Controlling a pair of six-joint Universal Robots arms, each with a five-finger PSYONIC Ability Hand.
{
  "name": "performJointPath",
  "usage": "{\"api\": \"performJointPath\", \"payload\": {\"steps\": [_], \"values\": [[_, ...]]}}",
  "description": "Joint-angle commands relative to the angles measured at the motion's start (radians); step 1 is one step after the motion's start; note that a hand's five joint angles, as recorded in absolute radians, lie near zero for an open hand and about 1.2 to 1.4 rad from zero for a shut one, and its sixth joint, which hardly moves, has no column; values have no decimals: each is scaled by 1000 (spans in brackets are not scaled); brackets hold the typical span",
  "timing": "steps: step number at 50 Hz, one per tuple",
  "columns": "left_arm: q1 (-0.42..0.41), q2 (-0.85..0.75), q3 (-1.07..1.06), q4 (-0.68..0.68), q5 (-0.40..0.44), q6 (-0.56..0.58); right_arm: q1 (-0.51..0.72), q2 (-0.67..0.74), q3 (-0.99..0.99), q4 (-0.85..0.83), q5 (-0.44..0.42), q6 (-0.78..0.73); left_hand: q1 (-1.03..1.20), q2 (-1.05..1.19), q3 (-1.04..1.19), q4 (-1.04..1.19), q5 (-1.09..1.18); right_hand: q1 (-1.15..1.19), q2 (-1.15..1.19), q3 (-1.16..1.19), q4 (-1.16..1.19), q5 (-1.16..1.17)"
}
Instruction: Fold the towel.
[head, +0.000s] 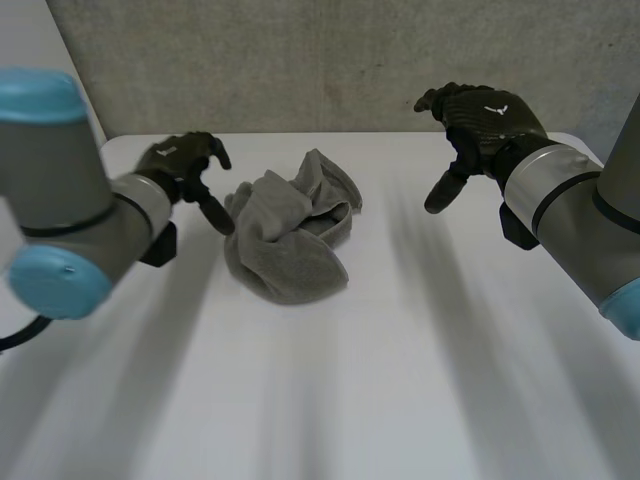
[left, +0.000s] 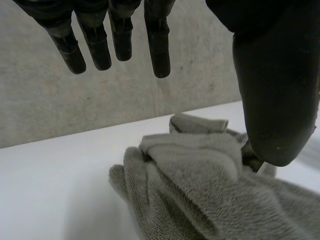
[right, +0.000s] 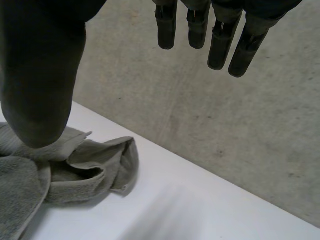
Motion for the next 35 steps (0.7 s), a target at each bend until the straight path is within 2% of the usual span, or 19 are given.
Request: {"api": "performJointPath", "payload": {"steps": [1, 5, 8, 10, 11, 12, 13, 19, 25, 29, 32, 33, 34, 35], "values": [[-49, -223, 92, 153, -1, 140, -17, 16, 2, 4, -42, -6, -69, -56, -61, -59, -36, -54, -68, -70, -82, -59], [-83, -346, 163, 189, -2, 261, -23, 19, 2, 4, -46, -11, -69, -56, -61, -59, -36, -54, -68, -70, -82, -59], [-94, -379, 183, 193, -2, 284, -24, 21, 0, 4, -46, -21, -69, -56, -61, -59, -36, -54, -68, -70, -82, -59], [-118, -429, 218, 201, -10, 309, -24, 21, 0, 5, -46, -30, 68, 81, 76, 77, 101, -54, -68, -70, -82, -59], [-118, -429, 218, 201, -10, 309, -24, 21, 0, 5, -46, -30, 69, 82, 77, 79, 102, -54, -68, -70, -82, -59], [-132, -440, 232, 196, -16, 314, -26, 21, 0, 5, -46, -41, 406, 420, 414, 416, 439, -54, -68, -70, -82, -59], [-146, -437, 232, 195, -16, 312, -29, 19, -1, 5, -46, -52, 1102, 1115, 1109, 1111, 1134, -54, -68, -70, -82, -59], [-201, -377, 189, 170, -12, 306, -50, 10, -12, 13, -46, -80, 1120, 1133, 1128, 1129, 1153, -54, -68, -70, -82, -59], [-291, -212, -17, 132, -2, 288, -81, 1, -37, 22, -51, -87, 1120, 1133, 1128, 1129, 1153, -54, -68, -70, -82, -59], [-460, -133, -144, 136, 4, 177, -100, -25, -61, 69, -77, -87, 1120, 1133, 1128, 1129, 1153, -54, -68, -70, -82, -59], [-497, -135, -153, 136, 8, 149, -103, -28, -67, 83, -88, -87, 1120, 1133, 1128, 1129, 1153, -54, -68, -70, -82, -59], [-530, -139, -159, 136, 20, 124, -103, -30, -72, 97, -97, -87, 1033, 1046, 1041, 1042, 1066, -54, -68, -70, -82, -59], [-554, -141, -161, 136, 45, 99, -103, -32, -77, 108, -106, -89, 695, 708, 703, 704, 728, -54, -68, -70, -82, -59], [-554, -141, -161, 136, 45, 99, -103, -32, -77, 108, -106, -89, 692, 705, 700, 701, 725, -54, -68, -70, -82, -59]]}}
